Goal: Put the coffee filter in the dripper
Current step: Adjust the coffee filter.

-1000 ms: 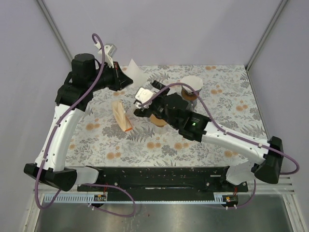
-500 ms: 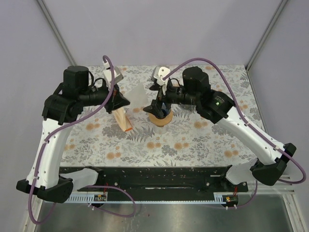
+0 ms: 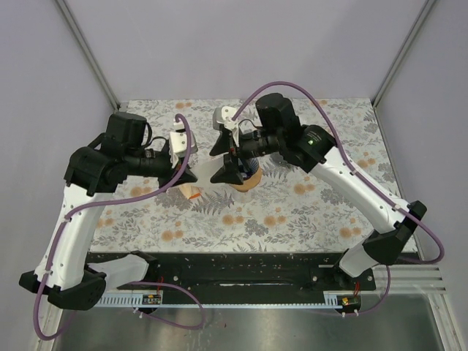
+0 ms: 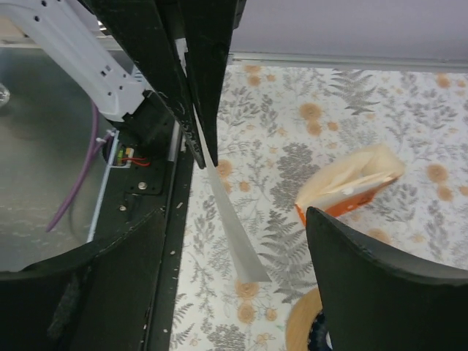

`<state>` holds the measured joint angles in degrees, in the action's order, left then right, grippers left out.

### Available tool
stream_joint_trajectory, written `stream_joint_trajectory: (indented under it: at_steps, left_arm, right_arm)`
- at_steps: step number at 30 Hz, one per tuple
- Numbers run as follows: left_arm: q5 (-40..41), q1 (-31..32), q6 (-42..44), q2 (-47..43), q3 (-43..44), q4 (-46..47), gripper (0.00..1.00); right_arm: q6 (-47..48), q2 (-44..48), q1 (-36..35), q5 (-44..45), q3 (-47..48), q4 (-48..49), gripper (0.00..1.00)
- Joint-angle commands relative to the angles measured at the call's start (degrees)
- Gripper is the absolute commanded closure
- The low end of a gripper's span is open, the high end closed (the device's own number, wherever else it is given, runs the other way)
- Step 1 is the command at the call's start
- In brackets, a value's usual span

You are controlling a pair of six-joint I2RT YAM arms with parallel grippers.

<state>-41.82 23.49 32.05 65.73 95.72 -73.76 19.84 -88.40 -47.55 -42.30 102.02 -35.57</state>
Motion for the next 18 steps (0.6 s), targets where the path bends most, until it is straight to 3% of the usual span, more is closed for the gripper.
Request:
stream_joint_trajectory:
  at_steps: [1, 5, 12, 13, 14, 16, 18]
  left_arm:
    - [-1.5, 0.3, 2.1, 0.1, 2.3, 0.2, 1.0]
    - [-1.8, 0.3, 1.6, 0.5, 3.4, 0.2, 1.0]
    - [-3.2, 0.3, -0.5, 1.2, 3.2, 1.4, 1.0]
    - [-3.3, 0.3, -1.3, 1.3, 3.2, 1.8, 0.91]
    - [-3.3, 0.3, -2.0, 1.2, 3.6, 2.0, 0.63]
    - [-3.0, 0.2, -3.0, 0.1, 4.3, 2.7, 0.26]
    - [-1.7, 0.0, -4.7, -1.0, 5.9, 4.1, 0.12]
  right_arm:
    - [0.5, -2.7, 0.2, -9.5, 3.0, -3.7, 0.2]
    - [0.4, -3.8, 0.2, -11.2, 2.1, -3.9, 0.35]
    - [-5.9, -3.1, 0.1, -11.1, -2.0, 5.9, 0.94]
    - [-5.9, -2.7, 0.1, -10.5, -2.5, 6.5, 0.99]
    - [-5.8, -1.9, 0.2, -9.8, -3.0, 6.7, 1.0]
    - [-5.1, 0.0, 0.2, -8.5, -4.3, 6.6, 1.0]
    - [-4.1, 2.1, 0.4, -7.4, -6.2, 6.6, 1.0]
